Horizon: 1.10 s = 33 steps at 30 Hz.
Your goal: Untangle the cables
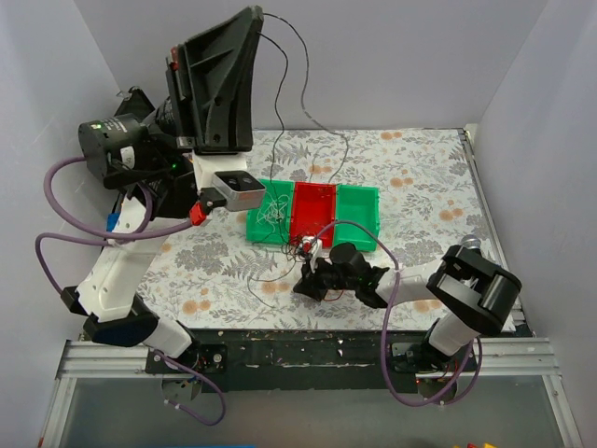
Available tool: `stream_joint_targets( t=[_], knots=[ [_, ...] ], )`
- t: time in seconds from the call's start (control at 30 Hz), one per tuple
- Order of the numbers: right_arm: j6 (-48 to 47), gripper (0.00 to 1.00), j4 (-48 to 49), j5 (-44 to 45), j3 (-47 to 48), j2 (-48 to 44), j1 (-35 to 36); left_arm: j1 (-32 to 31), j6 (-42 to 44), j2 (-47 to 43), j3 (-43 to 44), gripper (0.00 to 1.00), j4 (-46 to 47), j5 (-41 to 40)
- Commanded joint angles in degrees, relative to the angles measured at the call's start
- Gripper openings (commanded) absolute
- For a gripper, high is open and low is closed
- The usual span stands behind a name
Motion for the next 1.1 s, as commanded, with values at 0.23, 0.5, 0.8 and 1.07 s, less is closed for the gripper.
stream_joint_targets(
  t=[0.23, 0.5, 0.8, 1.07],
  knots=[
    [-1.47, 0.26, -4.75, 3.81, 3.99, -14.36, 0.18, -0.25, 5.51, -4.92, -7.77, 0.0, -2.21, -0.01],
    [-4.2, 0.51, -13.89, 6.54, 8.92, -31.43, 0.18, -0.25, 10.17, -10.37, -19.12, 0.0, -7.65, 0.52],
    [-2.88, 0.52, -22.59, 10.13, 9.8, -40.05, 0.18, -0.25, 11.4, -11.52, -21.41, 0.0, -11.52, -3.26],
    [-0.6, 0.7, -29.2, 23.14, 8.57, -50.94, 0.18, -0.25, 14.91, -12.57, -24.48, 0.0, -14.07, -5.45]
  ],
)
